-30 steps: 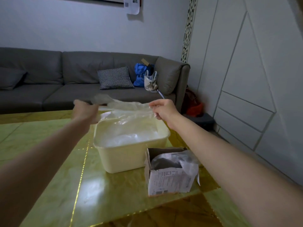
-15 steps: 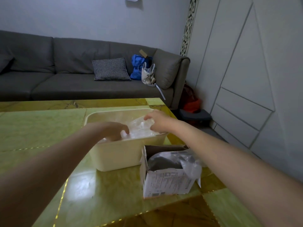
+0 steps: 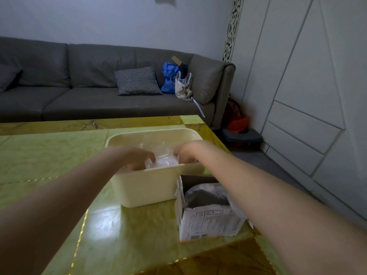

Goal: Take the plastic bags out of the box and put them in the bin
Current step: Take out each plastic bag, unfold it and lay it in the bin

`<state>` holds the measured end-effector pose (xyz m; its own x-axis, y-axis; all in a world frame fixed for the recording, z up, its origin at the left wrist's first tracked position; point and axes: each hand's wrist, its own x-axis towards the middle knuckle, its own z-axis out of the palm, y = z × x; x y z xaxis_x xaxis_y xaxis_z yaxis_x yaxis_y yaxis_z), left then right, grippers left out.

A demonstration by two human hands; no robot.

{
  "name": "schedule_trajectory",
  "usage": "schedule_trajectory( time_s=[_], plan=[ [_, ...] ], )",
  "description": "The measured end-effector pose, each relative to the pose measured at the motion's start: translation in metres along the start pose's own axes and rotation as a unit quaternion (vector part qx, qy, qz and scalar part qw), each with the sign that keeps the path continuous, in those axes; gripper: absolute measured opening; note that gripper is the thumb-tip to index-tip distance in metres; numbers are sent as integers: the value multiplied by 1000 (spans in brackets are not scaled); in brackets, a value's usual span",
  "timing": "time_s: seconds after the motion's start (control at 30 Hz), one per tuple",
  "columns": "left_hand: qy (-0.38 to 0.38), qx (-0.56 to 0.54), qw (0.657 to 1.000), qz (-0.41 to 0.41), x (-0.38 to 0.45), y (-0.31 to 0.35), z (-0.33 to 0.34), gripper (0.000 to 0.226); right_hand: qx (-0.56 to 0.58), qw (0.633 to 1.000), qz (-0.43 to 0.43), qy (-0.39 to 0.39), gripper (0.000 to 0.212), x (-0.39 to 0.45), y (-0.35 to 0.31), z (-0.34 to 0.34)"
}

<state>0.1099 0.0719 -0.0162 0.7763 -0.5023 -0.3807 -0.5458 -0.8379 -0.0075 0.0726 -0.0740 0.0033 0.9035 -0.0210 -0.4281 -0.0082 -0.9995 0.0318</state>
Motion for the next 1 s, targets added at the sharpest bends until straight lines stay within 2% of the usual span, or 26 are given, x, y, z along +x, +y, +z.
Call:
schedule_trajectory(
  time_s=[0.03, 0.13, 0.2, 0.27, 0.4, 0.43, 0.5, 0.57, 0.63, 0.77, 0.9, 1.0],
  plan=[
    [1, 17, 1000, 8, -1, 0, 1, 43, 0, 1000, 5, -1, 49, 0, 0, 0],
    [14, -25, 999, -20, -9, 0, -6, 52, -9, 1000, 4, 4, 50, -5, 0, -6],
    [56, -78, 995, -35, -23, -2, -19, 54, -11, 1000, -4, 19, 52, -16, 2, -15],
    [103, -104, 989, -24, -36, -3, -29, 47, 28, 998, -18, 59, 48, -33, 8, -26],
    [225, -114, 967, 45, -57, 23, -42, 24, 104, 982, -22, 158, 24, -72, 21, -40],
    [234, -123, 962, 70, -62, 35, -42, 23, 108, 982, -11, 152, 22, -83, 27, -40],
    [225, -129, 960, 103, -67, 58, -37, 23, 83, 993, 20, 84, 30, -100, 34, -34],
    [188, -114, 968, 120, -73, 82, -27, 25, 67, 997, 44, -13, 35, -112, 39, -19],
    [151, -85, 976, 129, -75, 99, -16, 26, 68, 996, 43, -46, 36, -118, 39, 0],
    [98, -48, 988, 109, -76, 119, 0, 31, 47, 998, 1, 46, 32, -124, 33, 27],
    [133, -57, 988, 58, -75, 121, 3, 26, 96, 987, -10, 129, 19, -126, 36, 28],
    [190, -87, 977, 34, -71, 114, 4, 21, 140, 969, -31, 202, 6, -130, 42, 17]
  ],
)
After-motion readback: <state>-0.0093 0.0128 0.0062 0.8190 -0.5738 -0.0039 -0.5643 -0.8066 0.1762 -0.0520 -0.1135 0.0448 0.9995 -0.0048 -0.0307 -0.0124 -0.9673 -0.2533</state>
